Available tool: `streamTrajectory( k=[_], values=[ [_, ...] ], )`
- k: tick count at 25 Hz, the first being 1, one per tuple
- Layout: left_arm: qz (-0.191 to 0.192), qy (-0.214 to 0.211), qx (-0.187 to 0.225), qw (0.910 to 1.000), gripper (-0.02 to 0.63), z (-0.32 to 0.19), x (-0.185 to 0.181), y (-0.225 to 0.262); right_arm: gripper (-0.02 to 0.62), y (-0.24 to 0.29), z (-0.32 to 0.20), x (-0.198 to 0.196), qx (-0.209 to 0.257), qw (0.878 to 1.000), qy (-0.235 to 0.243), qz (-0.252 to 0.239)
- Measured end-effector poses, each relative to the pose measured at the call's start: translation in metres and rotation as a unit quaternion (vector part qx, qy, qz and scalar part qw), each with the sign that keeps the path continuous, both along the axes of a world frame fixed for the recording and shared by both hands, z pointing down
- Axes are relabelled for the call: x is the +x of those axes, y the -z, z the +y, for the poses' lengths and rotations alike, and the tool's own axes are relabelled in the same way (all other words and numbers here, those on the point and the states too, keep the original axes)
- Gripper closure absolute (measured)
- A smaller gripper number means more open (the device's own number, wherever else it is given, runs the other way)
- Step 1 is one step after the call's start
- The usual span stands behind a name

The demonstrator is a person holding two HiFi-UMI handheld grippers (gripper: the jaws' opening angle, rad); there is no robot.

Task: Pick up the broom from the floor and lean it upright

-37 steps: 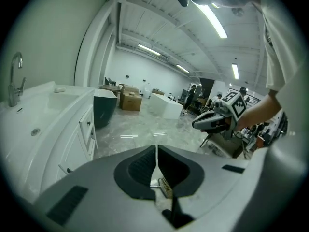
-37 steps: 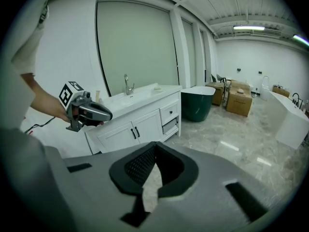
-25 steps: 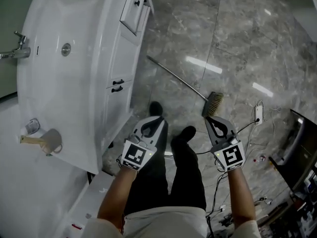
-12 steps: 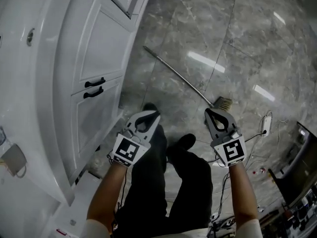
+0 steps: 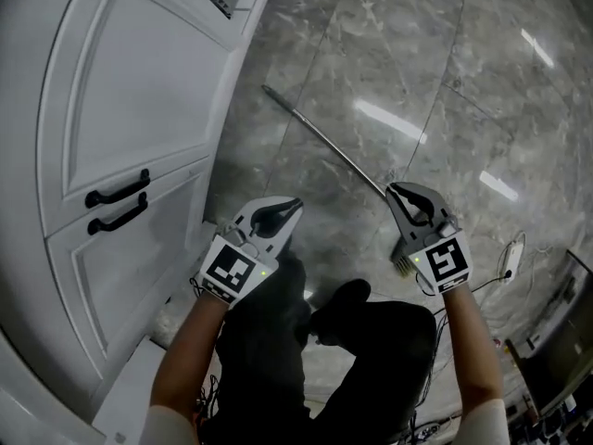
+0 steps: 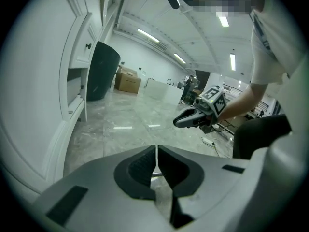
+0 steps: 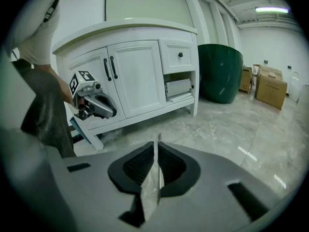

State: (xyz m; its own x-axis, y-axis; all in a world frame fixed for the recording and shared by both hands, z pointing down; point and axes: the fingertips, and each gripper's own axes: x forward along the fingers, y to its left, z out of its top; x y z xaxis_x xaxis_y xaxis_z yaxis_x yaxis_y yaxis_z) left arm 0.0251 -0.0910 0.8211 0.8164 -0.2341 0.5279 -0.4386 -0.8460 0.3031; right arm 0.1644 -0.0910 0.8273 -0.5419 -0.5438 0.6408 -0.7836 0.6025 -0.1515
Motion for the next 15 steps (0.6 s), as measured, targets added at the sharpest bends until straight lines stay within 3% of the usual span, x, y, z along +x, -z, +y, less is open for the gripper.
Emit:
streamTrajectory(
  k=[8, 15],
  values=[
    [0.032, -0.015, -0.007, 0.9994, 0.591, -0.007, -0.01, -0.064, 0.549, -0.101, -0.019, -0.013, 0.0, 0.999, 0.041, 0.006],
    [0.027, -0.027, -0.008, 0.9992, 0.591, 0.002, -0.024, -0.104, 0.536, -0.184, -0.01, -0.029, -0.01, 0.997, 0.071, 0.027]
  ],
)
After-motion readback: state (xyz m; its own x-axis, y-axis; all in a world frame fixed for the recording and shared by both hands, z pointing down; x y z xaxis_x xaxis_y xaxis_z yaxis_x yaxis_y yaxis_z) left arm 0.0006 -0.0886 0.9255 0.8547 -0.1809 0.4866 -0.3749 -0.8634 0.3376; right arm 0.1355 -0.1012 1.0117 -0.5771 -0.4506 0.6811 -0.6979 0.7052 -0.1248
